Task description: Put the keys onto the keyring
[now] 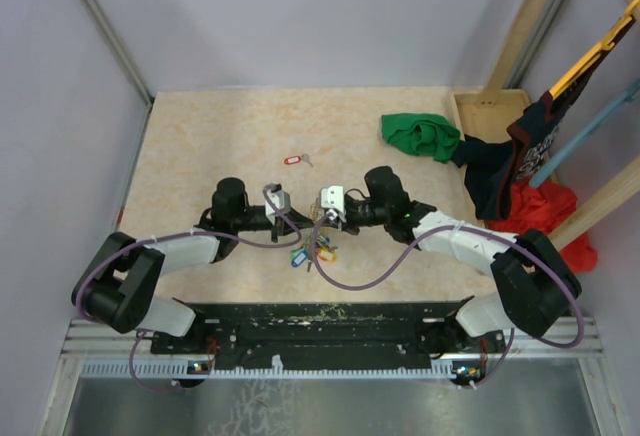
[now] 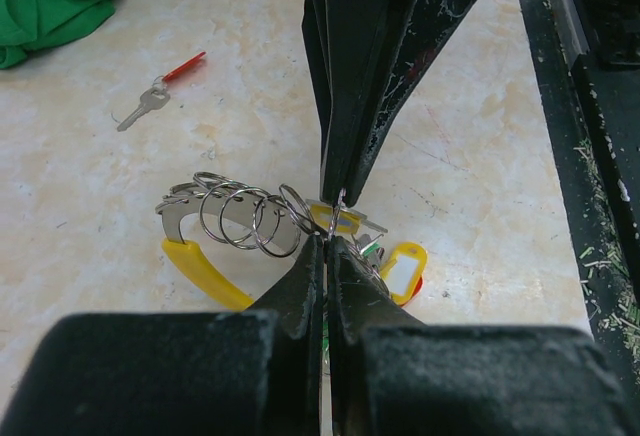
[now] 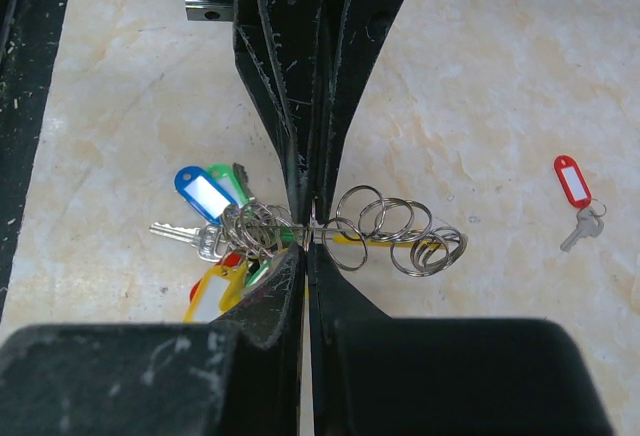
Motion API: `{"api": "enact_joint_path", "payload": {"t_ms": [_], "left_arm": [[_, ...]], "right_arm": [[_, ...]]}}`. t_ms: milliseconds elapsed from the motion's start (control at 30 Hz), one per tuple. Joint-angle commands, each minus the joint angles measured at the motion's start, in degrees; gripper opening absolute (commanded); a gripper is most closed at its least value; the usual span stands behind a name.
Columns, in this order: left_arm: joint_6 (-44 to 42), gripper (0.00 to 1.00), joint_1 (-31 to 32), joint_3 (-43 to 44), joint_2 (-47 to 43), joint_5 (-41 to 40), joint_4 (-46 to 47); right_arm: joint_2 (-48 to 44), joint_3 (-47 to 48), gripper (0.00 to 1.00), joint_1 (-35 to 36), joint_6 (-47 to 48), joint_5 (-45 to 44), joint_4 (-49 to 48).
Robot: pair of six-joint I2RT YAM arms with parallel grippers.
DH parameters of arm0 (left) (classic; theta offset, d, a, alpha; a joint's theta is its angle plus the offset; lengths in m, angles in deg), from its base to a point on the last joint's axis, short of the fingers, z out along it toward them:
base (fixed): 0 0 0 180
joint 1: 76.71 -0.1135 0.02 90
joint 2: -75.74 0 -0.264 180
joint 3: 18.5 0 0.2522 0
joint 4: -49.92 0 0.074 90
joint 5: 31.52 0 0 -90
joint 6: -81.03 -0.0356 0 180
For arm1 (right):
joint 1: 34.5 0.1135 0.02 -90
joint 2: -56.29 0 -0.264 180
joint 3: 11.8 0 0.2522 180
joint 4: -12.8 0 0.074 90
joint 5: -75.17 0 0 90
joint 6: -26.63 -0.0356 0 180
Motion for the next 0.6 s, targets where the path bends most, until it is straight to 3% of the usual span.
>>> {"api": "enact_joint_path", "payload": {"t_ms": [0, 567], "left_arm": [[0.19, 0.0, 0.27, 1.83, -0.22, -2.02, -0.82], [5.48, 0.0, -0.02, 4.69, -0.04, -9.33, -4.44]], "right_arm": [[-2.09, 2.75, 0.0, 1.79, 0.69, 1.48, -1.92], [-1.49, 2.7, 0.0, 3.52, 5.37, -8.1, 2.98]]}}
